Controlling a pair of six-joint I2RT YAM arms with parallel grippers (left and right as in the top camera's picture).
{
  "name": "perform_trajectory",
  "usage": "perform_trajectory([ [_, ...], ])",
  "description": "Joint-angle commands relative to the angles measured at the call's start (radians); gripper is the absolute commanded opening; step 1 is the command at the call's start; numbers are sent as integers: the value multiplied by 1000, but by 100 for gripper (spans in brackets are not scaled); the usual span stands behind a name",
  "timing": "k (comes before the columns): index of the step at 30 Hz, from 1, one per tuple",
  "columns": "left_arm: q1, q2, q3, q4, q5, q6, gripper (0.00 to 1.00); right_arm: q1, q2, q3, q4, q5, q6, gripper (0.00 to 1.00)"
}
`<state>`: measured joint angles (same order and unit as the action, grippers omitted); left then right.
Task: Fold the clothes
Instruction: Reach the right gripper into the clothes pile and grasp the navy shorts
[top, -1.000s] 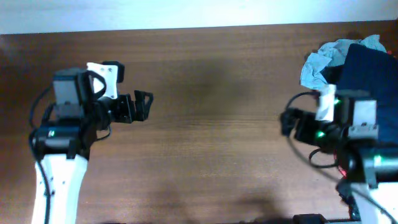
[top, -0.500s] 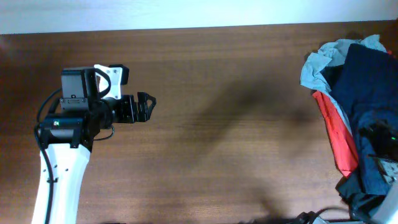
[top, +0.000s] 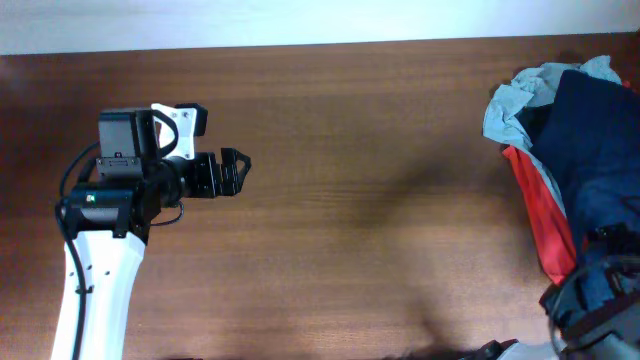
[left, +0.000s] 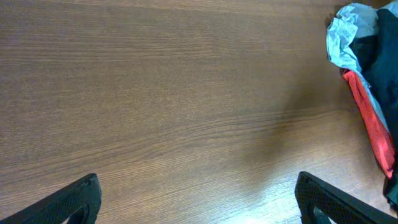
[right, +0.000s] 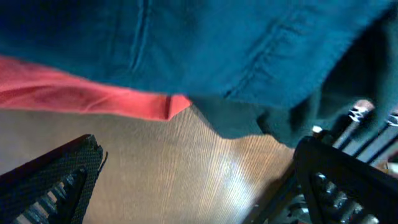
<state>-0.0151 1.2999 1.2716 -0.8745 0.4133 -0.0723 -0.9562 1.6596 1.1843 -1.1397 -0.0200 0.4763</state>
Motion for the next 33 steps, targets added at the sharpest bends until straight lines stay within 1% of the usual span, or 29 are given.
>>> perform_trajectory([
  [1,-5,-4,13,3,17,-3,99,-8,35,-7,8,45,35,99],
  [8,-5,-4,13,9,18,-3,99,-8,68,-8,74,62,57,100],
  [14,-5,-4,13,9,29,-3,99,-5,68,-9,143,62,57,93],
  [17,-5,-4,13,9,47,-3,99,-5,68,-19,166,63,57,92],
  [21,-5,-4,13,9,47,-3,99,-5,68,-74,217,71,58,91],
  [24,-5,-4,13,10,47,-3,99,-6,68,-131,248,84,106,90],
  [25,-5,-4,13,10,47,-3,99,-6,68,-134,251,84,105,85],
  [26,-5,-4,13,10,47,-3,99,-6,67,-133,253,84,106,72],
  [28,-5,-4,13,10,47,-3,99,-6,58,-128,251,72,105,41],
  [29,-5,-4,13,12,47,-3,99,-6,39,-118,242,53,105,17],
  [30,-5,-4,13,14,47,-3,99,-6,27,-112,236,40,105,6],
  [31,-5,-4,13,18,47,-3,99,-6,13,-104,227,23,105,4],
  [33,-5,-4,13,23,47,-3,99,-5,-26,-87,212,-11,105,4],
])
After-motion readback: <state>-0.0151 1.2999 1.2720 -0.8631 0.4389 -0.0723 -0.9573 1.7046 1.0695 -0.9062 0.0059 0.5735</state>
